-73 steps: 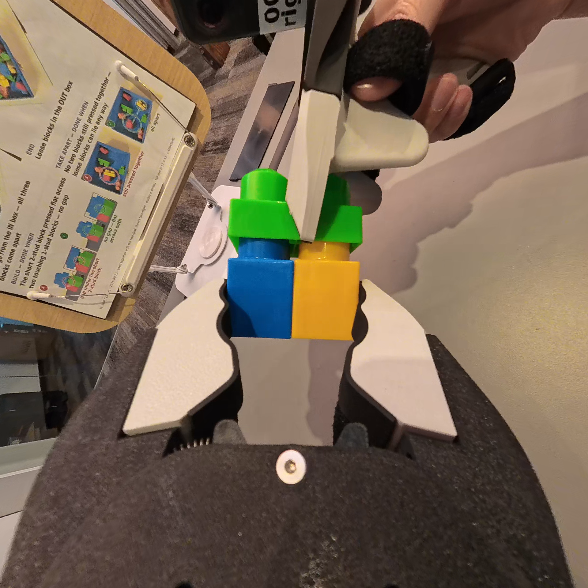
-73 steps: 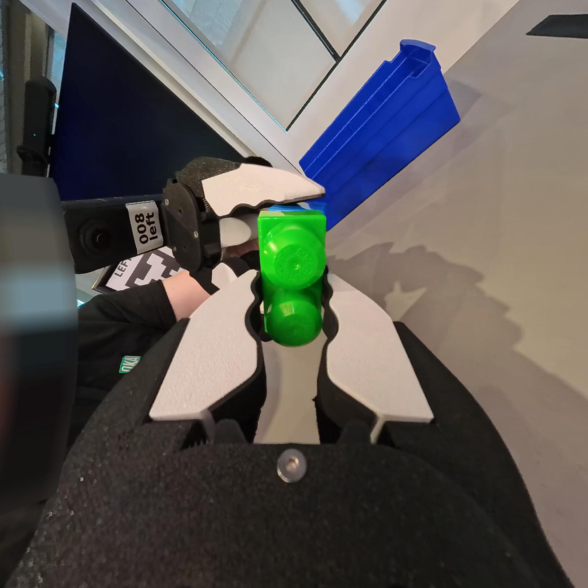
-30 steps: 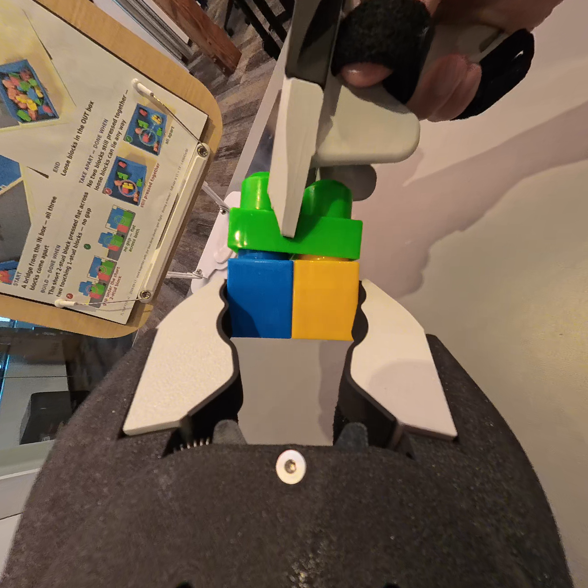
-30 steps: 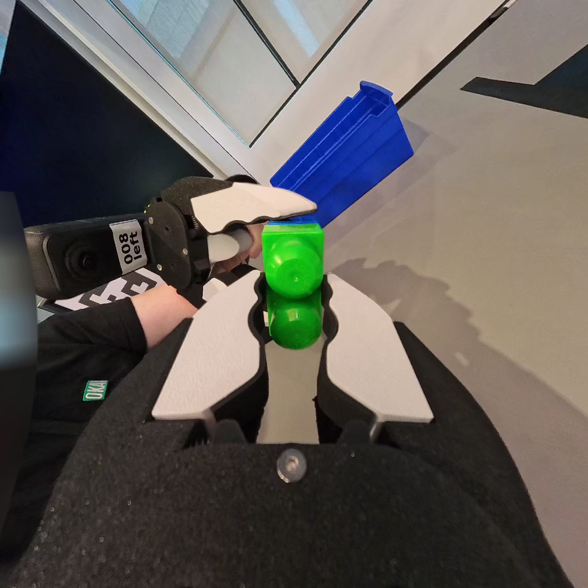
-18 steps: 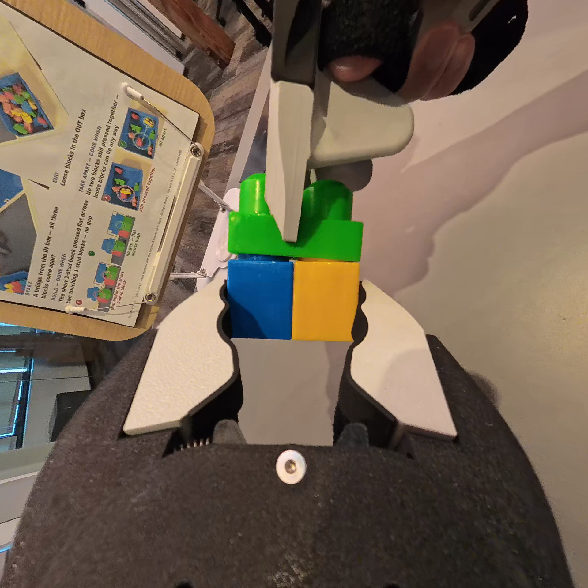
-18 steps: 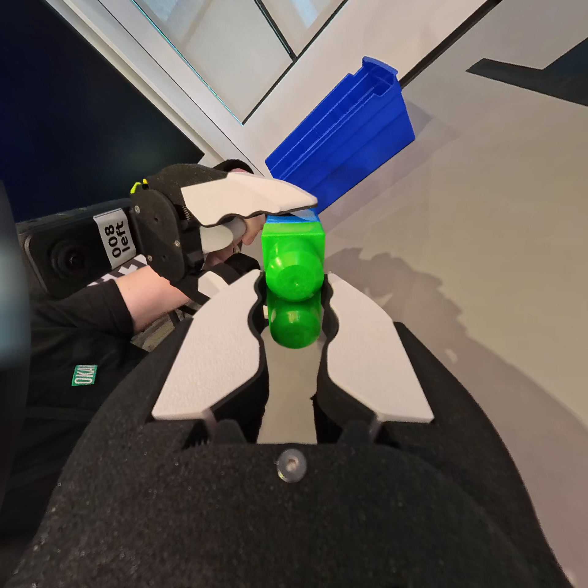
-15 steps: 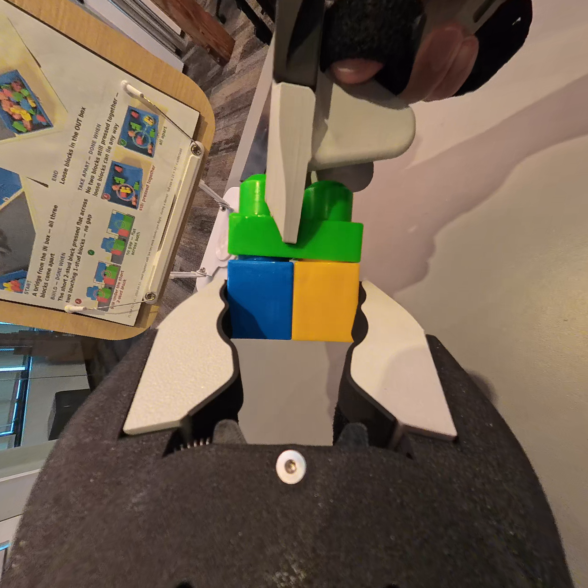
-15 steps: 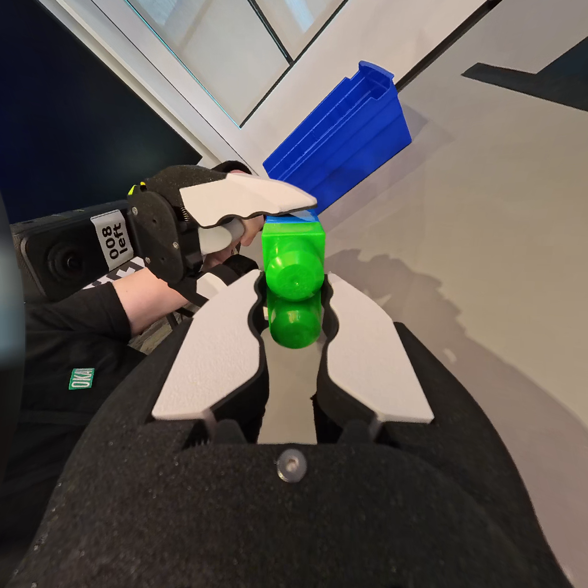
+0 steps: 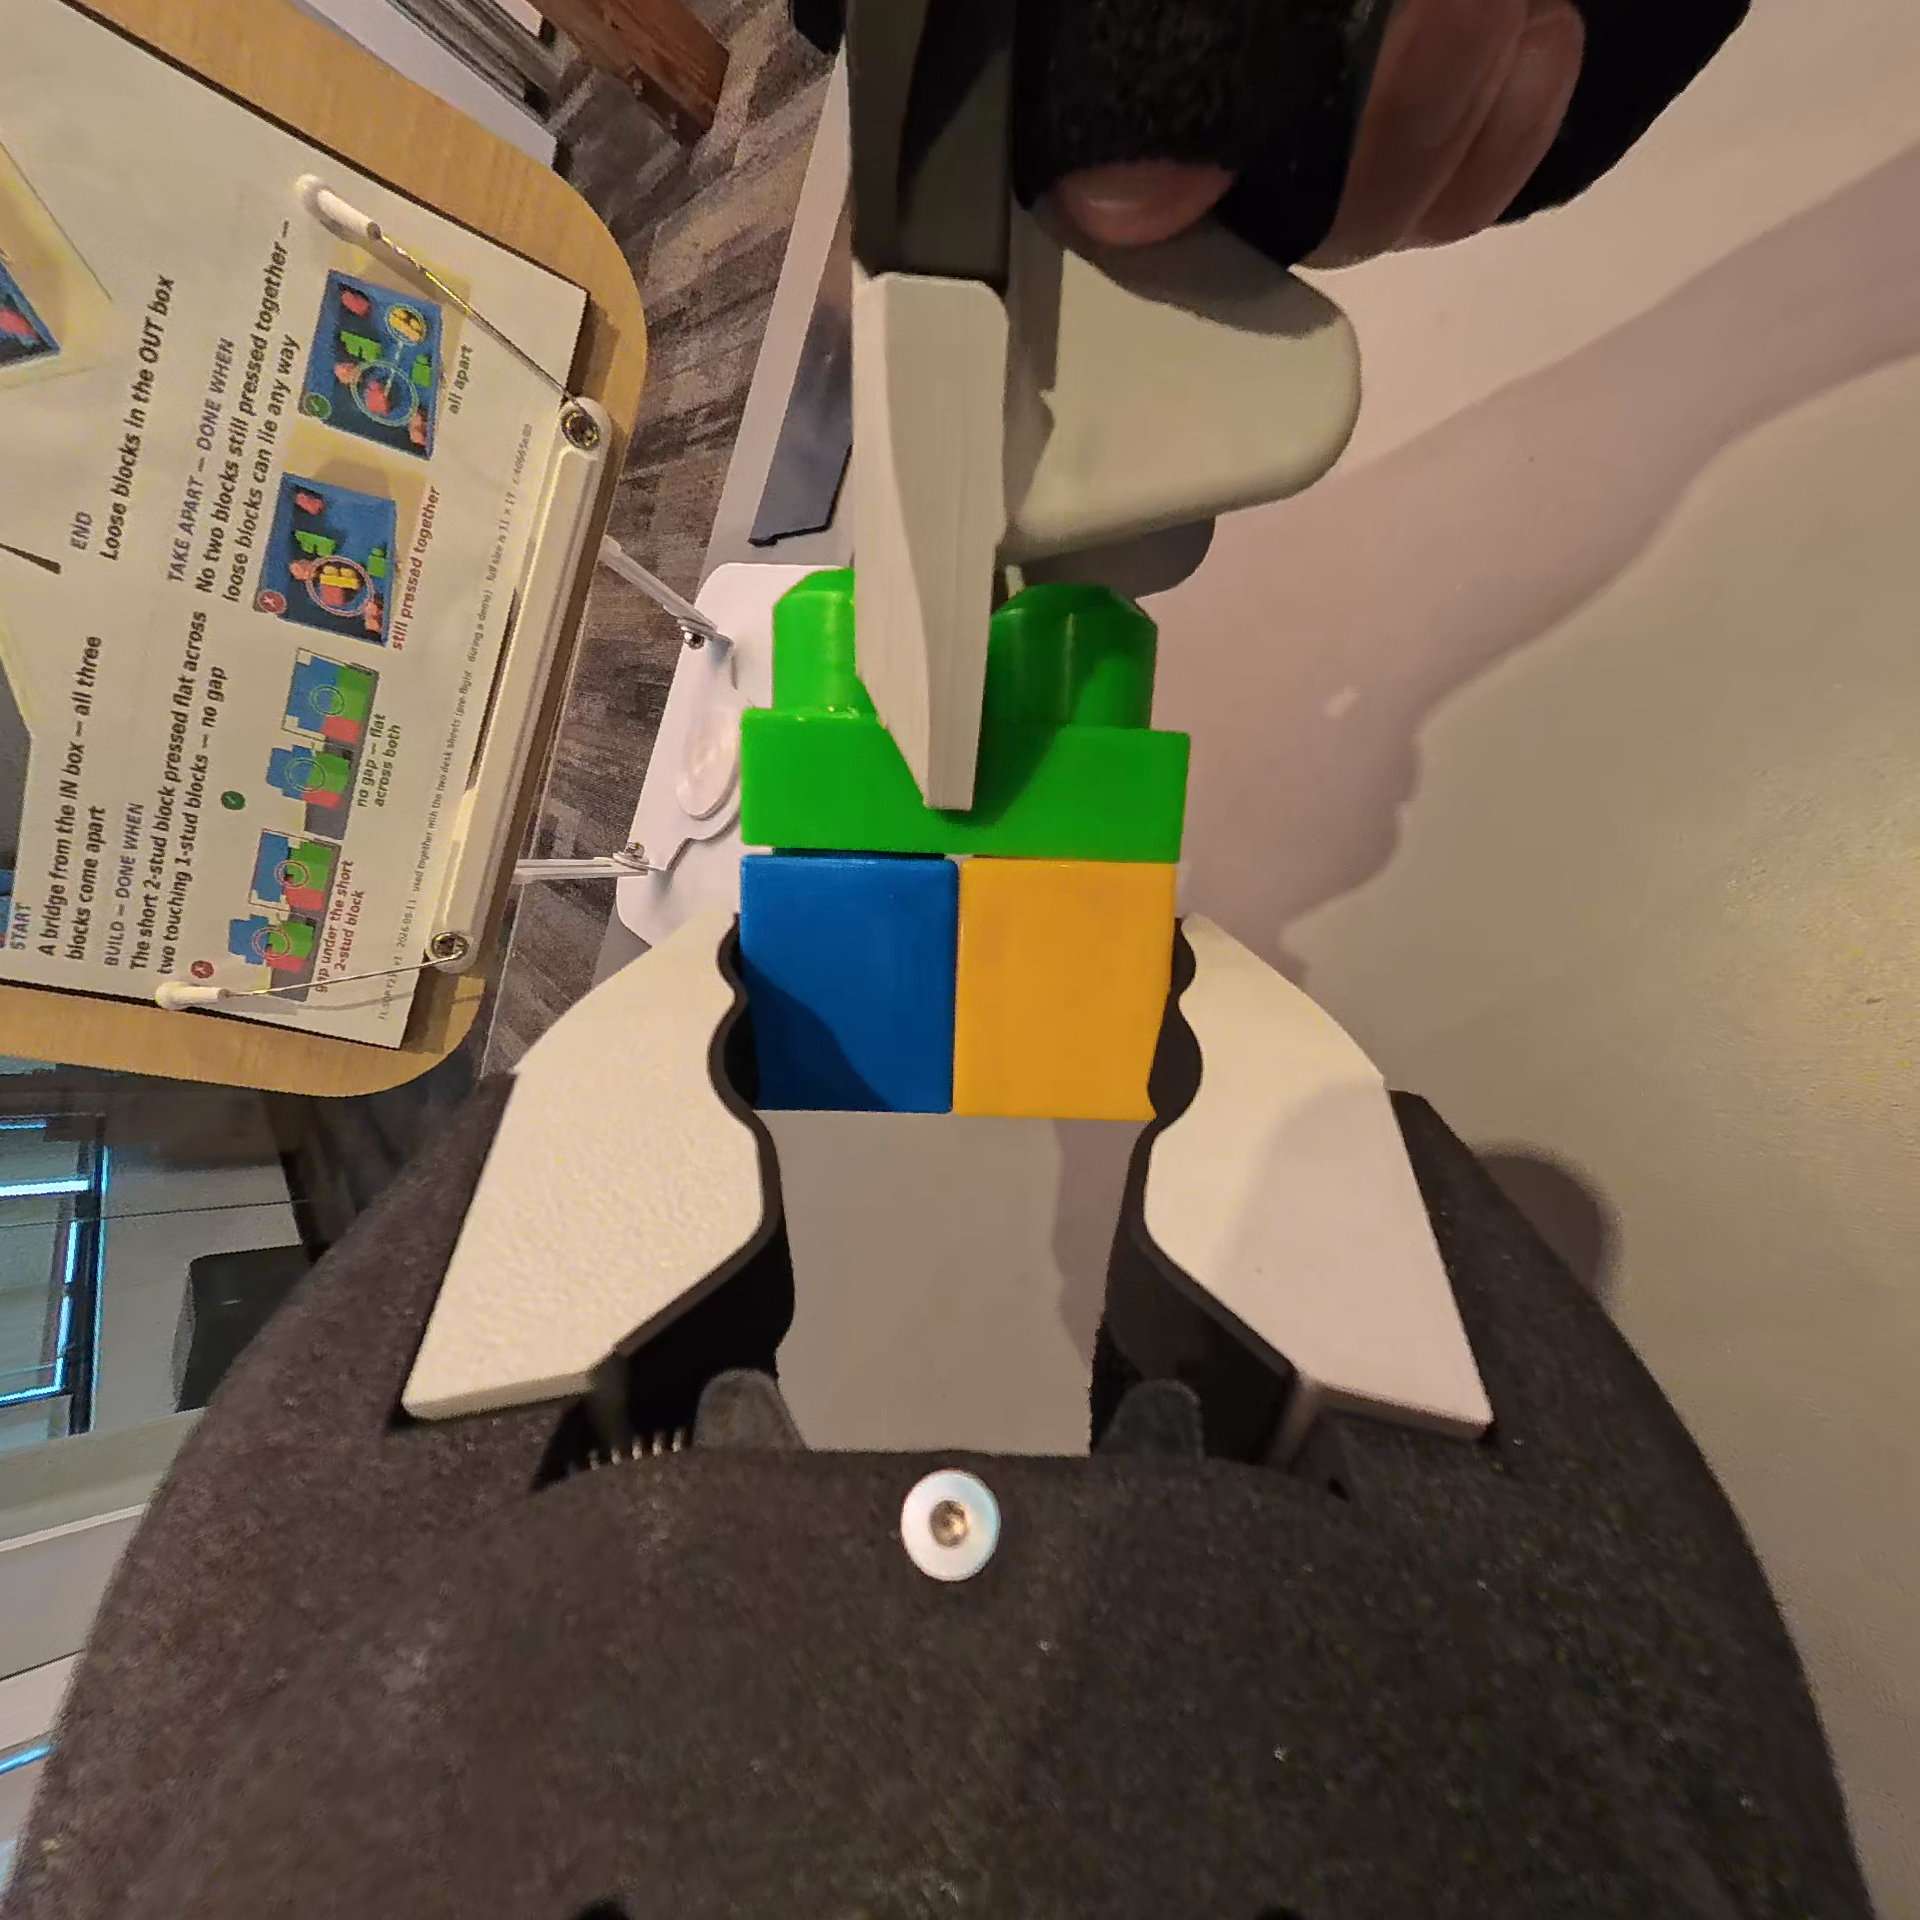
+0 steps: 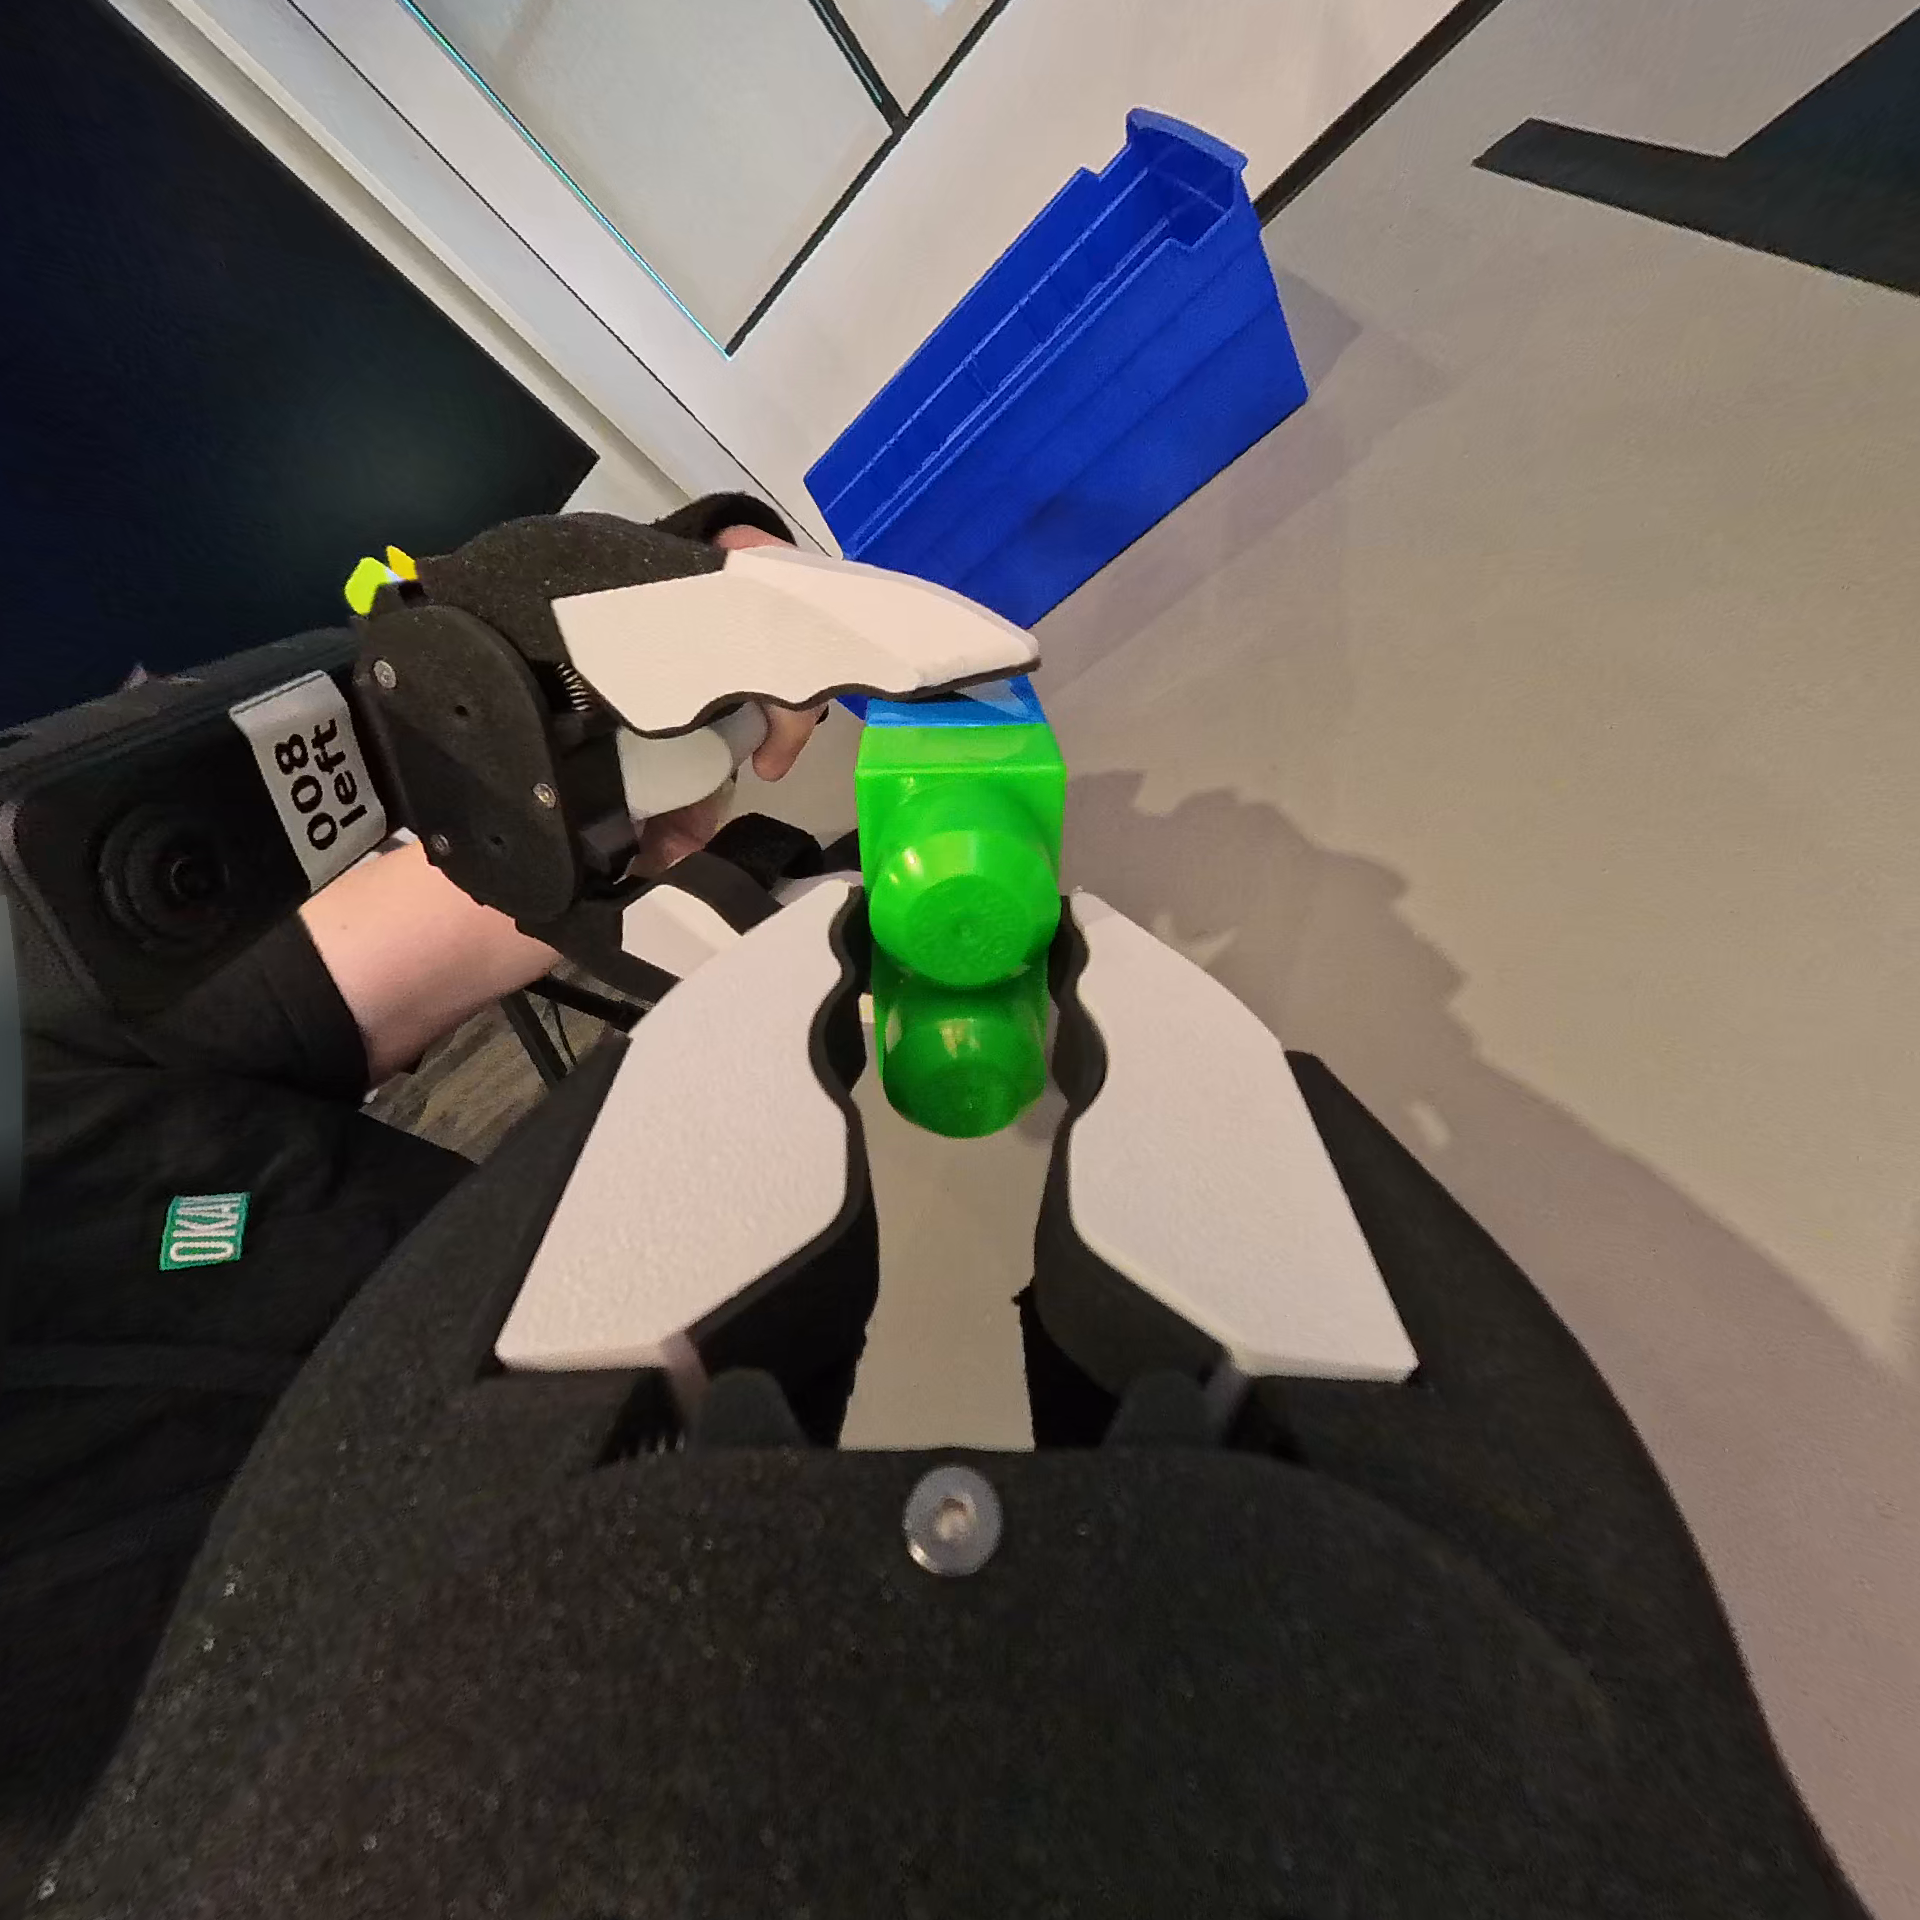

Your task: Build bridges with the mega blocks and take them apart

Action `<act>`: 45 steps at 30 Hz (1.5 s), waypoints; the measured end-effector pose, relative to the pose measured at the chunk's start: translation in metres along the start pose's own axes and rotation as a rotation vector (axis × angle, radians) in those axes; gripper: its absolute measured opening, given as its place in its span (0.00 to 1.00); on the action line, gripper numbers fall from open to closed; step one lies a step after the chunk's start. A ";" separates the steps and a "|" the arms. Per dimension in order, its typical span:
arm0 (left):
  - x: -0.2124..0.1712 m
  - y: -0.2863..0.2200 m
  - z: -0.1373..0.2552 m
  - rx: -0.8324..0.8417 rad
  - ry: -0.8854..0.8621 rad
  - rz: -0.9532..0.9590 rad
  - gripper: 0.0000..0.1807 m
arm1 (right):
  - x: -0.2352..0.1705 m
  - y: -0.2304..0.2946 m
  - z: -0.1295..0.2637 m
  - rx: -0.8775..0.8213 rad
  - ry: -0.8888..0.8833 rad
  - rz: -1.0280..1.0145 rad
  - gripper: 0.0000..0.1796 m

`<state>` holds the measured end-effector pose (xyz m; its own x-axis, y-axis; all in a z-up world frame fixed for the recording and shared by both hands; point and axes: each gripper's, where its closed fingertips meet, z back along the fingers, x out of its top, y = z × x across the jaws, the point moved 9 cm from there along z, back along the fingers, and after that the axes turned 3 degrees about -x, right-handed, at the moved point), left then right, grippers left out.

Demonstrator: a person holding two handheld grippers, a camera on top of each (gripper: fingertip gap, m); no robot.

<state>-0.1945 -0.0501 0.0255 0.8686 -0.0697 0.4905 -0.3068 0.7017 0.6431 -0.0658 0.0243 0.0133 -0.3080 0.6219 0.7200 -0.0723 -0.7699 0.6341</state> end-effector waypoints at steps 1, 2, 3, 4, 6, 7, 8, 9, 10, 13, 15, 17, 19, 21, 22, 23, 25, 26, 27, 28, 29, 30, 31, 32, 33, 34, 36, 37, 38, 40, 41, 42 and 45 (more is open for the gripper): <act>0.000 0.000 0.000 0.002 0.002 -0.003 0.41 | 0.000 -0.001 0.000 0.002 -0.003 -0.005 0.18; 0.000 0.001 -0.001 0.000 -0.009 0.002 0.41 | 0.001 -0.002 0.001 0.005 -0.006 -0.012 0.18; 0.001 0.003 -0.001 0.008 -0.040 0.009 0.41 | 0.002 -0.002 0.003 0.010 -0.020 -0.016 0.18; 0.001 0.003 -0.001 0.009 -0.073 0.021 0.41 | 0.003 -0.003 0.005 0.021 -0.031 -0.024 0.18; 0.002 0.005 -0.001 0.014 -0.095 0.052 0.42 | 0.003 -0.006 0.008 0.045 -0.044 -0.039 0.18; 0.002 0.006 -0.001 0.026 -0.099 0.059 0.43 | 0.002 -0.008 0.009 0.056 -0.053 -0.053 0.18; 0.000 0.007 -0.002 0.041 -0.103 0.064 0.45 | 0.002 -0.011 0.011 0.067 -0.059 -0.068 0.18; -0.003 0.007 -0.002 0.054 -0.102 0.072 0.47 | 0.001 -0.014 0.012 0.078 -0.070 -0.082 0.18; -0.007 0.008 -0.001 0.065 -0.099 0.085 0.47 | 0.001 -0.017 0.014 0.091 -0.081 -0.100 0.18; -0.022 0.011 0.005 0.064 -0.121 0.176 0.49 | -0.001 -0.027 0.021 0.146 -0.123 -0.159 0.18; -0.037 0.014 0.011 0.039 -0.156 0.308 0.49 | -0.001 -0.034 0.027 0.164 -0.168 -0.166 0.18; -0.054 0.020 0.019 -0.037 -0.282 0.549 0.47 | 0.001 -0.034 0.030 0.200 -0.215 -0.105 0.18; -0.067 0.029 0.026 -0.184 -0.498 0.837 0.34 | 0.005 -0.026 0.031 0.234 -0.265 0.012 0.18; -0.072 0.039 0.033 -0.337 -0.746 1.033 0.14 | 0.007 -0.014 0.029 0.232 -0.288 0.161 0.18; -0.072 0.042 0.033 -0.368 -0.799 1.083 0.15 | 0.007 -0.007 0.028 0.227 -0.291 0.238 0.18; -0.070 0.044 0.032 -0.381 -0.796 1.093 0.18 | 0.008 -0.002 0.027 0.212 -0.293 0.289 0.18; -0.060 0.041 0.028 -0.431 -0.796 1.069 0.25 | 0.009 0.006 0.027 0.188 -0.321 0.358 0.18; -0.054 0.039 0.028 -0.479 -0.817 1.066 0.30 | 0.009 0.009 0.027 0.186 -0.330 0.377 0.18; -0.048 0.037 0.028 -0.515 -0.837 1.070 0.38 | 0.009 0.010 0.028 0.178 -0.325 0.389 0.18; -0.043 0.036 0.028 -0.537 -0.863 1.066 0.42 | 0.008 0.010 0.028 0.181 -0.313 0.400 0.18; -0.040 0.036 0.029 -0.534 -0.878 1.059 0.42 | 0.008 0.011 0.027 0.187 -0.311 0.410 0.18; -0.038 0.037 0.029 -0.516 -0.876 1.051 0.41 | 0.008 0.012 0.027 0.186 -0.311 0.413 0.18; -0.036 0.038 0.029 -0.508 -0.881 1.043 0.41 | 0.008 0.013 0.026 0.189 -0.307 0.417 0.18; -0.035 0.038 0.028 -0.503 -0.886 1.035 0.40 | 0.007 0.014 0.024 0.191 -0.300 0.426 0.18; -0.034 0.039 0.028 -0.496 -0.882 1.026 0.40 | 0.007 0.015 0.023 0.181 -0.291 0.433 0.18; -0.033 0.039 0.027 -0.492 -0.878 1.010 0.38 | 0.006 0.016 0.021 0.168 -0.280 0.444 0.18; -0.031 0.037 0.025 -0.470 -0.859 0.974 0.34 | 0.006 0.018 0.019 0.168 -0.270 0.460 0.18; -0.030 0.035 0.024 -0.470 -0.840 0.952 0.31 | 0.006 0.019 0.018 0.174 -0.266 0.462 0.18; -0.029 0.034 0.024 -0.469 -0.829 0.931 0.26 | 0.006 0.020 0.017 0.177 -0.264 0.467 0.18; -0.028 0.032 0.026 -0.473 -0.834 0.910 0.19 | 0.005 0.020 0.016 0.165 -0.257 0.476 0.18; -0.027 0.032 0.026 -0.469 -0.839 0.907 0.19 | 0.005 0.021 0.016 0.172 -0.260 0.472 0.18; -0.027 0.032 0.027 -0.468 -0.843 0.907 0.19 | 0.005 0.022 0.016 0.177 -0.260 0.472 0.18; -0.027 0.033 0.030 -0.486 -0.875 0.933 0.19 | 0.007 0.026 0.017 0.199 -0.283 0.477 0.18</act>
<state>-0.2395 -0.0467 0.0516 -0.1670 0.2681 0.9488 -0.3138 0.8978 -0.3090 -0.0535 0.0108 0.0398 0.0046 0.2488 0.9685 0.1994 -0.9493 0.2429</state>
